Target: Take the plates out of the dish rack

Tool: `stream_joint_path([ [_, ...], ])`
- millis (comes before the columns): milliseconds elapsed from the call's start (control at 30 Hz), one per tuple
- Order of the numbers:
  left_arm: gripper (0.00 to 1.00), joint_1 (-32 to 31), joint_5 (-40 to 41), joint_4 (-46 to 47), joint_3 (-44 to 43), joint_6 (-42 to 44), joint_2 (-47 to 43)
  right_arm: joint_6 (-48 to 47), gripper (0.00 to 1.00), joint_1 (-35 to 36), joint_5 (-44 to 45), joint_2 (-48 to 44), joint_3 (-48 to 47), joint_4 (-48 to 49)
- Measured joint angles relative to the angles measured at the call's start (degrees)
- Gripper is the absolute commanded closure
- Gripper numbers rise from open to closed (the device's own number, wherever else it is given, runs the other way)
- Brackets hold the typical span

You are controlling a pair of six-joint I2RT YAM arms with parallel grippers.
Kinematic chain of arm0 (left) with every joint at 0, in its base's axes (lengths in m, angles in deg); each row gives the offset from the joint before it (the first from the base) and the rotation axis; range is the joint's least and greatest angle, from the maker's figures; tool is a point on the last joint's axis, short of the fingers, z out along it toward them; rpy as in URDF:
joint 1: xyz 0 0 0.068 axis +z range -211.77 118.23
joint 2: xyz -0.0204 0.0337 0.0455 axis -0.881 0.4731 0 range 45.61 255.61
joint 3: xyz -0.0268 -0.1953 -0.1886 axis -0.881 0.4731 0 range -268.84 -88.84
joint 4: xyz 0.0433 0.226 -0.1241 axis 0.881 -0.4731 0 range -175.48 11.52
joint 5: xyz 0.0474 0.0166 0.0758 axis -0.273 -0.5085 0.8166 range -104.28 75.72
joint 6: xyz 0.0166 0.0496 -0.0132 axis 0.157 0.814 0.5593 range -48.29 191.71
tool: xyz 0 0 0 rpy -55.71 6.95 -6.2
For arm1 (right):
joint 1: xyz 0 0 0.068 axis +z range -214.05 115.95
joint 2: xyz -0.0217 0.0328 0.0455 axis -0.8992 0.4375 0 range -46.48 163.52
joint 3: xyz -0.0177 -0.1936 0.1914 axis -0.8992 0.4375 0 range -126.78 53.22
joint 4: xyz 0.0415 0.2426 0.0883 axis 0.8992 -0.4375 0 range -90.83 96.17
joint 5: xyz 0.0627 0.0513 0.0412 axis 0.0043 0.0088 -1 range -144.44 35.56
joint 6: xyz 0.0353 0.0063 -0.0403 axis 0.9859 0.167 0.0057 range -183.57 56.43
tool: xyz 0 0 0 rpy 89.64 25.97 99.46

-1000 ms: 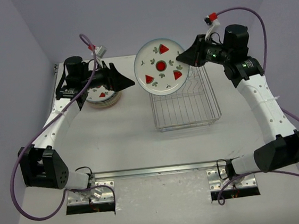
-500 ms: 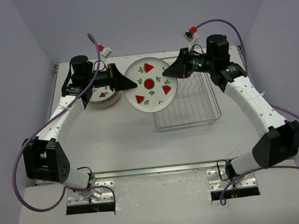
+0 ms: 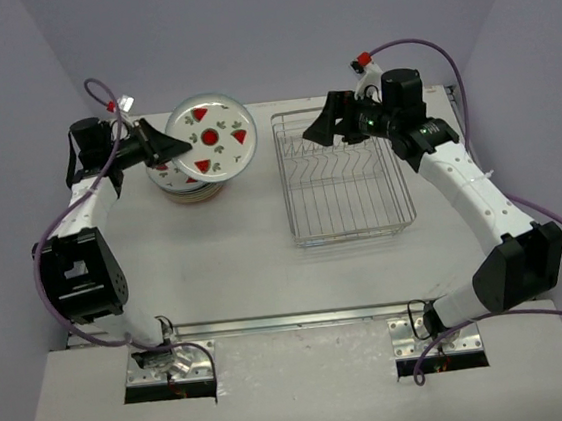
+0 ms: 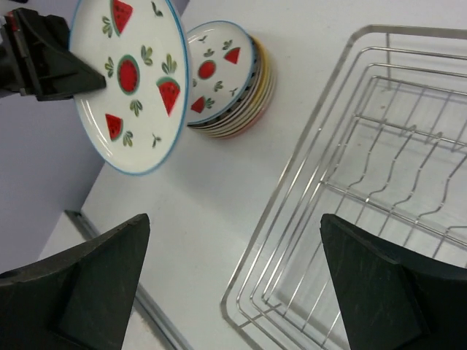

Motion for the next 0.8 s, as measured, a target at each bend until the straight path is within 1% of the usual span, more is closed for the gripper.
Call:
stream_joint_path([
  [67,1.0,3.48,3.53,-4.66,-3.22,2.26,2.95,-0.95,0.01,-0.04,2.44,-0.05,0.09,-0.59],
  [133,1.0,5.48,8.49,-10.23,-8.24,5.63,6.46,-1.88,0.01,-0.04,4.17,-0.23,0.44,-1.0],
  [233,1.0,6.82,17.36,-15.98,-14.25,10.32,10.78,-3.11,0.01,-0.04,5.65,-0.78,1.46,-1.35],
  [367,1.0,7.13,26.74,-21.36,-16.76,14.52,13.5,-4.41,0.01,-0.04,6.47,-1.64,2.72,-1.74],
  [500,1.0,7.11,32.28,-24.88,-16.87,16.79,15.56,-5.11,0.01,-0.04,6.79,-1.94,3.05,-1.8],
  [633,1.0,7.11,33.06,-26.22,-17.1,16.69,16.79,-5.29,0.01,-0.04,6.89,-1.97,3.06,-1.8],
  [667,0.94,7.11,33.05,-26.24,-17.28,16.73,16.8,-5.29,0.01,-0.04,6.89,-1.97,3.06,-1.79],
  [733,0.78,7.11,33.09,-26.22,-17.46,16.92,16.8,-5.29,0.01,-0.04,6.89,-1.97,3.06,-1.8],
  [800,0.64,7.11,33.27,-26.28,-17.51,17.19,16.8,-5.29,0.01,-0.04,6.89,-1.97,3.06,-1.82],
])
